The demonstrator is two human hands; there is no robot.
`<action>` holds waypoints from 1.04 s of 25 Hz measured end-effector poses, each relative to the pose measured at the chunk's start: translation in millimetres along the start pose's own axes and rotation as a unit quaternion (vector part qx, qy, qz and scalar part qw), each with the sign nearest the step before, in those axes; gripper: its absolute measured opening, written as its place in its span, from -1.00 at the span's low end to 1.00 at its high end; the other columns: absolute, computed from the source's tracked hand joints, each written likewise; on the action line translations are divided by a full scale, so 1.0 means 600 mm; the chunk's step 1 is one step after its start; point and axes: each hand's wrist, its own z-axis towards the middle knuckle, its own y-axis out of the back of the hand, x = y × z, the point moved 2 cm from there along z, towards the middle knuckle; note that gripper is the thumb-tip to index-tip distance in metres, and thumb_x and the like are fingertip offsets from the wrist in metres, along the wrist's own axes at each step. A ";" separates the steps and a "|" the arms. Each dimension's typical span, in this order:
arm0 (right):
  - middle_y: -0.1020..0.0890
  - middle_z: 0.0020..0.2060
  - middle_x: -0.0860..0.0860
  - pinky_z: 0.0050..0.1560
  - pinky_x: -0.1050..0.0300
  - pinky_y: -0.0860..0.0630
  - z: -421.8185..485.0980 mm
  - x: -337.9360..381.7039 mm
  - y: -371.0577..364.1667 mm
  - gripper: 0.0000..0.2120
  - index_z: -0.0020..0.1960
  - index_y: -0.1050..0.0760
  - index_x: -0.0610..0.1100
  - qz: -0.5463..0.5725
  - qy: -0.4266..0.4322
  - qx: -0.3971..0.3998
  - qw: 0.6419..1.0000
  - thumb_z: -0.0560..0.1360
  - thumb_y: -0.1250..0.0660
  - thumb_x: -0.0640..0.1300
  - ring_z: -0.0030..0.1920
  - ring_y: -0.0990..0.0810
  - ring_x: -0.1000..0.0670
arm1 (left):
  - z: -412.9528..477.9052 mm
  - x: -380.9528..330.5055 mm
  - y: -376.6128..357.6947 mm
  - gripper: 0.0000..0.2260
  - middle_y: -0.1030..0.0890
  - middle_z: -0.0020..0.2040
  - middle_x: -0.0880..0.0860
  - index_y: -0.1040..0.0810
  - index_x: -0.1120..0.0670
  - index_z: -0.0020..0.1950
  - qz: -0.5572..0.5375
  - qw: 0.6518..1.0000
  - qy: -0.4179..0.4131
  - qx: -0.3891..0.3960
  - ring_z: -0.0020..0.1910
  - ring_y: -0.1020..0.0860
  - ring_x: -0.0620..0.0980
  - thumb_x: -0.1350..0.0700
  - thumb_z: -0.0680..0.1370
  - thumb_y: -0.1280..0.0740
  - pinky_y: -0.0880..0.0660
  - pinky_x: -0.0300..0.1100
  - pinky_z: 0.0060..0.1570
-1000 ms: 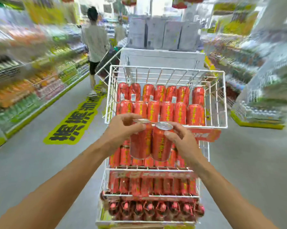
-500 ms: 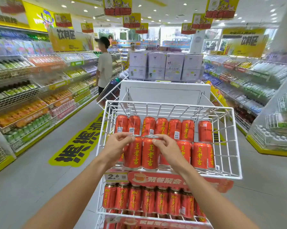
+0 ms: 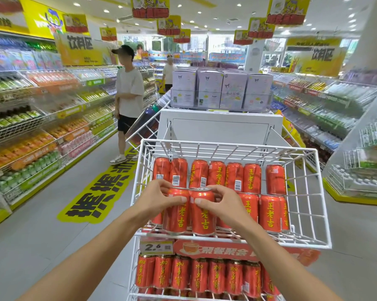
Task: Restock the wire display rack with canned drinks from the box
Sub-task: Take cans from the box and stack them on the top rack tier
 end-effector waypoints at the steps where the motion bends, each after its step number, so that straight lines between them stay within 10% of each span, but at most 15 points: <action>1: -0.72 0.09 0.13 0.11 0.11 -0.66 0.009 -0.003 -0.004 -0.32 0.21 -0.63 0.06 -0.007 0.001 -0.007 1.000 0.20 -0.62 0.38 0.12 -0.69 0.14 | 0.006 0.003 0.004 -0.43 -0.68 0.03 0.12 -0.60 0.11 0.14 0.001 1.000 0.002 -0.012 0.01 -0.68 0.07 -0.03 0.24 -0.71 -0.60 -0.16 -0.15; 11: -0.78 -0.13 0.06 -0.03 0.17 -0.66 0.188 0.060 -0.026 -0.75 -0.03 -0.70 -0.10 0.058 0.000 -0.074 0.996 0.39 -0.63 0.00 -0.06 -0.75 0.09 | 0.131 -0.056 0.033 -0.90 -0.73 -0.19 0.10 -0.68 0.02 -0.12 -0.033 0.984 -0.083 -0.156 -0.17 -0.72 0.10 0.07 0.45 -0.56 -0.67 0.16 -0.05; 17: -0.77 -0.05 0.01 -0.02 0.23 -0.63 0.240 0.011 -0.045 -0.61 0.01 -0.67 -0.19 0.026 -0.039 -0.053 0.997 0.37 -0.65 0.06 -0.03 -0.73 0.09 | 0.163 -0.018 0.024 -0.79 -0.74 -0.16 0.05 -0.70 0.11 0.00 0.012 0.981 -0.101 -0.167 -0.14 -0.72 0.02 0.02 0.45 -0.48 -0.66 0.08 -0.05; 20: -0.75 0.04 0.04 0.16 0.19 -0.62 0.248 0.011 -0.045 -0.16 0.20 -0.64 -0.19 -0.033 -0.029 -0.046 0.998 0.20 -0.58 0.43 0.06 -0.71 0.09 | 0.180 -0.013 0.026 -0.79 -0.74 -0.18 0.04 -0.70 0.10 -0.04 0.054 0.980 -0.099 -0.165 -0.15 -0.71 0.02 -0.02 0.46 -0.47 -0.64 0.01 -0.11; 23: -0.67 -0.07 0.09 -0.13 0.44 -0.46 0.250 0.023 -0.034 -0.44 0.11 -0.65 -0.16 -0.115 -0.035 -0.048 0.992 0.37 -0.55 0.29 -0.09 -0.61 0.12 | 0.192 -0.004 0.029 -0.83 -0.71 -0.19 0.01 -0.67 0.07 -0.05 0.117 0.972 -0.073 -0.190 -0.17 -0.68 0.01 -0.01 0.51 -0.46 -0.61 -0.05 -0.11; 26: -0.68 0.12 0.04 0.23 0.16 -0.52 0.254 0.024 -0.032 -0.14 0.23 -0.61 -0.15 -0.142 -0.025 -0.054 0.988 0.22 -0.50 0.49 0.19 -0.62 0.02 | 0.198 0.002 0.028 -0.73 -0.70 -0.13 0.02 -0.65 0.05 0.01 0.167 0.963 -0.060 -0.203 -0.09 -0.67 0.05 -0.12 0.48 -0.43 -0.58 -0.07 -0.08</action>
